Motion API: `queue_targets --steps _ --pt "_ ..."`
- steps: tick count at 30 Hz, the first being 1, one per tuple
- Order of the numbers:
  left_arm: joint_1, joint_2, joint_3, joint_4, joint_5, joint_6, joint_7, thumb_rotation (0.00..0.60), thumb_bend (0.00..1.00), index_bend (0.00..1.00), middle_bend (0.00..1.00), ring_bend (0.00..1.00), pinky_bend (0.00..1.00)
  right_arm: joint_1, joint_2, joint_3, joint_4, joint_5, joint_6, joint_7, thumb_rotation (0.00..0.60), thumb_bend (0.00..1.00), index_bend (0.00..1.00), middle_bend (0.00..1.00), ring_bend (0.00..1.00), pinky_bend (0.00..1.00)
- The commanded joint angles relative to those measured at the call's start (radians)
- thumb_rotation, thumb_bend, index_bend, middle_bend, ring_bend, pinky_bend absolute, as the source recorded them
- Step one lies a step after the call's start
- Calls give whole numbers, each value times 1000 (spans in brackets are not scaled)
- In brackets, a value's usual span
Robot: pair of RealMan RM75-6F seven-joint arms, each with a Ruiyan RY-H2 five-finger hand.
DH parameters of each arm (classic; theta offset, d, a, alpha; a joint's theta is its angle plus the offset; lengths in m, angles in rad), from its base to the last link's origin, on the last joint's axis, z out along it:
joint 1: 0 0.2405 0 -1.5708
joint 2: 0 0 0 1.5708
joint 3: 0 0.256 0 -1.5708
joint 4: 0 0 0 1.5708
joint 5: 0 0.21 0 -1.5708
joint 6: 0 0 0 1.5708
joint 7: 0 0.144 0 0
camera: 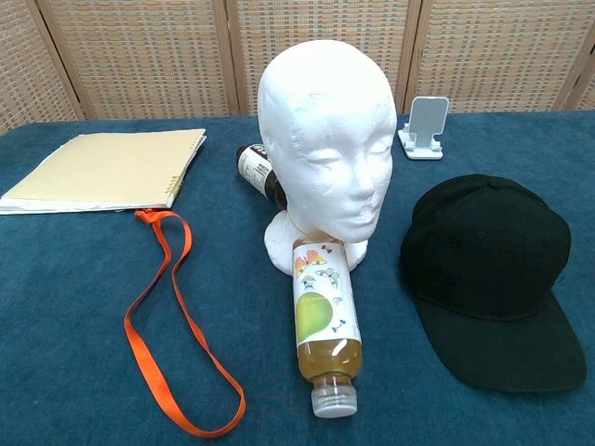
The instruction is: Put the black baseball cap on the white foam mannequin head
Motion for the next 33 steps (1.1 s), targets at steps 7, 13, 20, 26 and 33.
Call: queue_targets --steps 7,13,20,26,33 --pt "-1 4 1 2 -3 -5 -7 600 0 0 0 0 0 1 4 -10 -6 -5 -19 -8 600 0 0 21 14 0" --pt "-3 3 -4 2 -20 -10 -8 600 0 0 0 0 0 48 -4 -27 36 -83 -82 -75 600 0 0 696 819 728" --pt "-11 -3 -9 -7 -37 -30 18 600 0 0 0 0 0 118 -41 -103 87 -226 -227 -203 600 0 0 884 1000 1000" --pt "-13 -5 -13 -12 -50 -36 24 600 0 0 0 0 0 158 -99 -146 117 -317 -306 -269 600 0 0 888 1000 1000" --pt "-17 -6 -12 -10 -53 -46 25 600 0 0 0 0 0 182 -174 -159 155 -305 -421 -348 600 0 0 889 1000 1000"
